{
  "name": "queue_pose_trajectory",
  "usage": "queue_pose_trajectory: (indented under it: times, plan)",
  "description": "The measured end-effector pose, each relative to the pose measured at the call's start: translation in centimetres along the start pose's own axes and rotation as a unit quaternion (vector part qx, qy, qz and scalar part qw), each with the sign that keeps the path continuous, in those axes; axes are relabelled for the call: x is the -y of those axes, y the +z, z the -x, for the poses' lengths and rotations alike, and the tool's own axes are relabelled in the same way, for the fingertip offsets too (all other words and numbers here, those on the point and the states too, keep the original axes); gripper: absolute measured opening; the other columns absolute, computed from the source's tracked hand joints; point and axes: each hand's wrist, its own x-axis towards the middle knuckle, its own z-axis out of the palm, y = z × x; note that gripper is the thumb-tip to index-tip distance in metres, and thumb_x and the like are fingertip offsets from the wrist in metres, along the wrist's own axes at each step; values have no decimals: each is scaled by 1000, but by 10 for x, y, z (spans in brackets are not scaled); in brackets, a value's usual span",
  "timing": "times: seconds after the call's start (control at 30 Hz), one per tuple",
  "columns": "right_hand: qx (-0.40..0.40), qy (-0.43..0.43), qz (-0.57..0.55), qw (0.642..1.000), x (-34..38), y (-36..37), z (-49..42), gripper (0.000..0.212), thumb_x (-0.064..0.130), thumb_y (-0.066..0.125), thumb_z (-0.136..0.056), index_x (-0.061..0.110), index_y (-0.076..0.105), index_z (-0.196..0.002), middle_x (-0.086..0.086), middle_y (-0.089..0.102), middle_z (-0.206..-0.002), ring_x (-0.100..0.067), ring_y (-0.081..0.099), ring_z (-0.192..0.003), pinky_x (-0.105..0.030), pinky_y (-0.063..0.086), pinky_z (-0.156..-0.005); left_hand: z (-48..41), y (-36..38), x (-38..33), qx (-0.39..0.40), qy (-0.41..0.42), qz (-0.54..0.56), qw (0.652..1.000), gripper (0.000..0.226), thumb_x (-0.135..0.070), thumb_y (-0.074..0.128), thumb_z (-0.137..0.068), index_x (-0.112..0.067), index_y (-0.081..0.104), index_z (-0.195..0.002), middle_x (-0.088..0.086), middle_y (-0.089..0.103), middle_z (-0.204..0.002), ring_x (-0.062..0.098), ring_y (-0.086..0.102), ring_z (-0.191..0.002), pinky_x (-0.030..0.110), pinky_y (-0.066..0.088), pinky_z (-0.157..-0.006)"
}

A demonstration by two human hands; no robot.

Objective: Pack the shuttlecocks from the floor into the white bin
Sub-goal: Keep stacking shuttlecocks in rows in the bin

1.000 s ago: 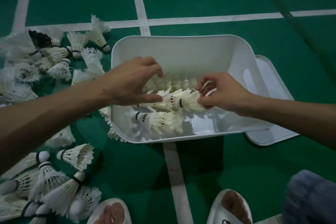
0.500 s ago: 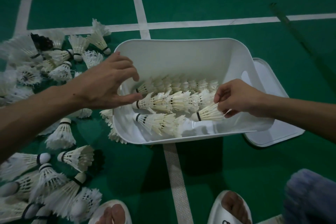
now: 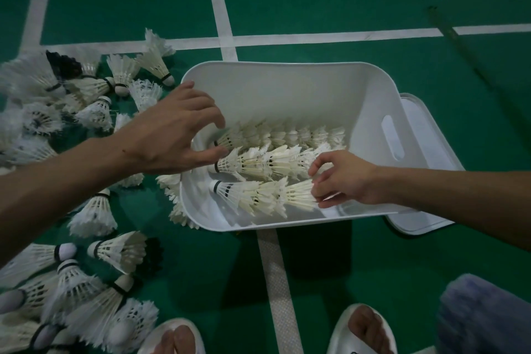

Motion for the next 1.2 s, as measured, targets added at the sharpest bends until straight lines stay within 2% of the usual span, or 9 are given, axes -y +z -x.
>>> queue_pose_trajectory:
  times: [0.17, 0.33, 0.5, 0.7, 0.77, 0.83, 0.9, 1.07, 1.2]
  plan:
    - [26, -9, -16, 999, 1, 15, -12, 37, -20, 62, -79, 9, 49, -98, -15, 59, -72, -24, 61, -59, -43, 60, -71, -1, 3, 0, -7, 5, -9, 1000, 77, -77, 20, -82, -18, 64, -106, 6, 64, -111, 23, 52, -115, 44, 14, -115]
    - [2, -22, 27, 999, 2, 23, -21, 35, -22, 60, -78, 9, 50, -91, -14, 54, -70, -25, 57, -59, -47, 60, -72, -1, 5, 2, -20, 11, -11, 1000, 79, -77, 18, -82, -18, 64, -106, 6, 64, -110, 22, 53, -113, 41, 12, -114]
    - [-19, -62, 3, 998, -1, 18, -21, 30, -21, 62, -78, 5, 50, -84, -15, 57, -69, -22, 58, -57, -44, 61, -68, -2, 4, 1, -24, 9, -14, 1000, 65, -67, 32, -81, -18, 64, -108, 6, 64, -113, 22, 52, -115, 40, 10, -114]
    - [-11, -82, 123, 989, -2, 19, -19, 27, -13, 71, -76, 5, 52, -85, -19, 64, -76, -27, 66, -64, -43, 61, -69, -3, 4, 1, 4, 3, -22, 1000, 66, -67, 30, -82, -18, 64, -108, 4, 64, -113, 21, 52, -114, 40, 13, -114]
    - [-2, -98, 245, 965, 4, 17, -16, 27, 2, 76, -78, 11, 53, -87, -11, 69, -80, -23, 69, -69, -37, 60, -69, -3, 1, 0, 9, 2, -31, 999, 66, -67, 30, -82, -18, 65, -107, 4, 64, -111, 22, 53, -112, 41, 19, -112]
    - [-20, -131, 415, 900, 17, 14, -7, 33, 26, 81, -76, 18, 53, -91, -1, 70, -84, -19, 67, -77, -34, 56, -73, -1, -3, -2, 12, 7, -46, 999, 66, -66, 30, -82, -16, 65, -106, 5, 64, -110, 23, 52, -111, 40, 28, -107]
    - [-57, -165, 509, 843, 35, 13, 4, 42, 44, 78, -75, 19, 54, -99, 0, 69, -91, -18, 62, -82, -34, 52, -76, 1, -9, -3, 19, 6, -56, 998, 68, -67, 29, -82, -15, 63, -109, 6, 62, -113, 24, 49, -114, 37, 34, -103]
    - [-76, -265, 561, 781, 92, 30, 33, 50, 49, 70, -80, 19, 52, -116, -3, 62, -114, -18, 53, -93, -29, 44, -76, 19, -30, 5, 38, -51, -59, 996, 74, -70, 34, -83, -16, 42, -133, 8, 38, -141, 25, 28, -131, 39, 29, -110]
    - [-104, -355, 577, 728, 145, 60, 59, 58, 52, 67, -82, 20, 47, -126, -3, 55, -130, -20, 51, -109, -33, 45, -92, 50, -52, 15, 86, -118, -56, 988, 77, -59, 47, -87, -15, 22, -145, 10, 22, -150, 26, 20, -137, 38, 24, -113]
